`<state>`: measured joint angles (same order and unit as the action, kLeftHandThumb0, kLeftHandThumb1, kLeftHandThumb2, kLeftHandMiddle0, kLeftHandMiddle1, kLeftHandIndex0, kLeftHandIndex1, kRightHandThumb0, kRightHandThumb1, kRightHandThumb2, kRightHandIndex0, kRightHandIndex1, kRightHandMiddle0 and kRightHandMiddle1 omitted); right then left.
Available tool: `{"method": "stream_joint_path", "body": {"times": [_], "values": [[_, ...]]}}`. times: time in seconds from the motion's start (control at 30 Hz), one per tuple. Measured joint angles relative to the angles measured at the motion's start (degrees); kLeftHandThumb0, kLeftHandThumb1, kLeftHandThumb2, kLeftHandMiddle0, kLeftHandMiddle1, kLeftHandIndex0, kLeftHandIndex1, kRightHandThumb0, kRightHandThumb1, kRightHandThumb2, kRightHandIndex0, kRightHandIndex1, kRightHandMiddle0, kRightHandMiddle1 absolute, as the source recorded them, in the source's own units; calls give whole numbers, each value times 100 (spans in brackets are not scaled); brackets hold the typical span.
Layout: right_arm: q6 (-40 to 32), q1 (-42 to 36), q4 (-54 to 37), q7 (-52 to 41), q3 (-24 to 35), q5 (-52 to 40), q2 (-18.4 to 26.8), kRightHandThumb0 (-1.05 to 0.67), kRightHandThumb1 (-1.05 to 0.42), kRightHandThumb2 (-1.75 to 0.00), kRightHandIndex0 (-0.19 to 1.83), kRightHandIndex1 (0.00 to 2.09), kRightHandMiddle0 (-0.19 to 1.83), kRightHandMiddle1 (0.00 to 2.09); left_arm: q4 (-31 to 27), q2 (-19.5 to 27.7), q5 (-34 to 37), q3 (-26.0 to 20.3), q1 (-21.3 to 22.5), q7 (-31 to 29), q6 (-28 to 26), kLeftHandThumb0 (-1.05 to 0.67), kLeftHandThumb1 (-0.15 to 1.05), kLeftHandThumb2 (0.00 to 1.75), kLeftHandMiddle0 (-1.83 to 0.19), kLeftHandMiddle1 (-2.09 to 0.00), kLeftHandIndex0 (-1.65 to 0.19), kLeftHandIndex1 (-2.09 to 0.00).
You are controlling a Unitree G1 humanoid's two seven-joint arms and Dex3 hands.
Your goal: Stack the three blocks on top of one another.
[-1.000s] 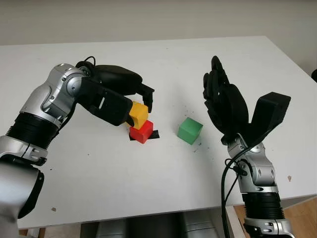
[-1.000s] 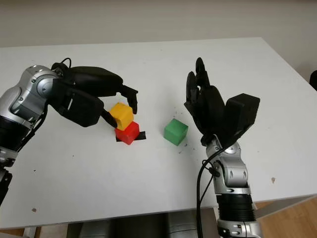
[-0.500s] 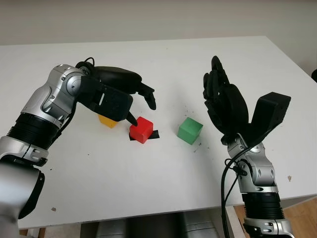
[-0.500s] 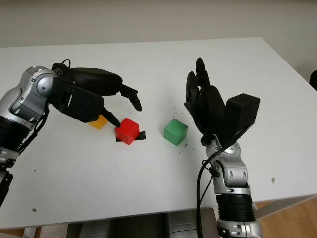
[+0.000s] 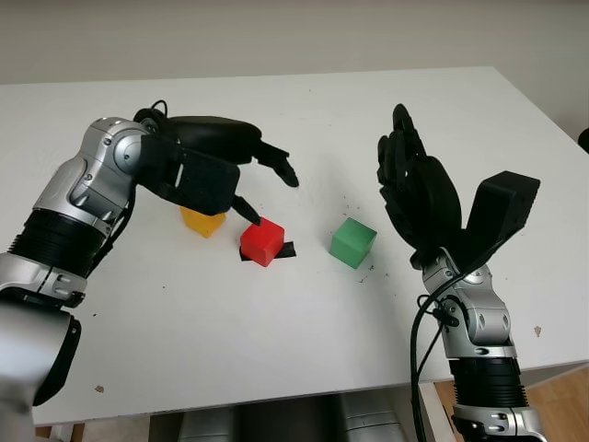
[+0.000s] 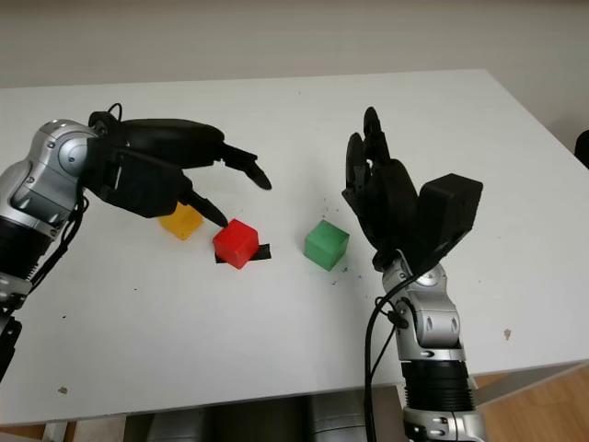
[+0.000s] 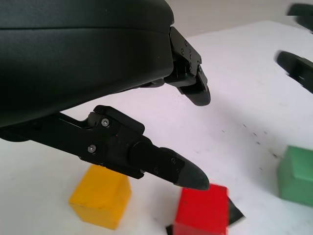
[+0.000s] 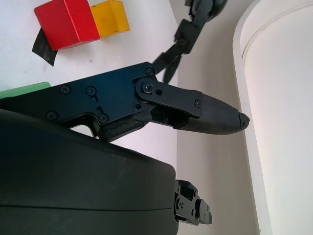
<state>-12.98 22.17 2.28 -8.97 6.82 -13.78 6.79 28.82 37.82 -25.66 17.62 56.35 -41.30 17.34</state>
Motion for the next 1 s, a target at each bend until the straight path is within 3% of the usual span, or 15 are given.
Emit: {"method": "stream_joint_path", "body": {"times": [0.27,0.4,0.73,0.87,1.0], "values": [[-1,-2,-1,-25,39,-2,1,-72,-105,-68,-19,0,-19,0,580,679,-543,-94,190,519,183,-61,83,4,-2,-5,-26,-11],[-3,-2,-1,-28,45,-3,2,-72,-105,-67,-19,0,-19,0,662,856,-717,-79,197,488,247,-59,81,4,1,-4,-25,-8],[-3,-1,0,-89,80,-8,7,-73,-105,-65,-19,0,-19,0,694,940,-1554,276,194,751,577,-64,80,5,8,-4,-19,-4],[-3,-1,0,-119,83,-5,35,-74,-105,-64,-19,0,-19,0,776,943,-1849,453,162,984,808,-54,80,5,9,-5,-17,-4],[-2,-1,1,-135,82,4,56,-74,-105,-64,-19,0,-19,0,816,937,-1949,510,137,1123,976,-56,81,5,10,-5,-16,-5]]}}
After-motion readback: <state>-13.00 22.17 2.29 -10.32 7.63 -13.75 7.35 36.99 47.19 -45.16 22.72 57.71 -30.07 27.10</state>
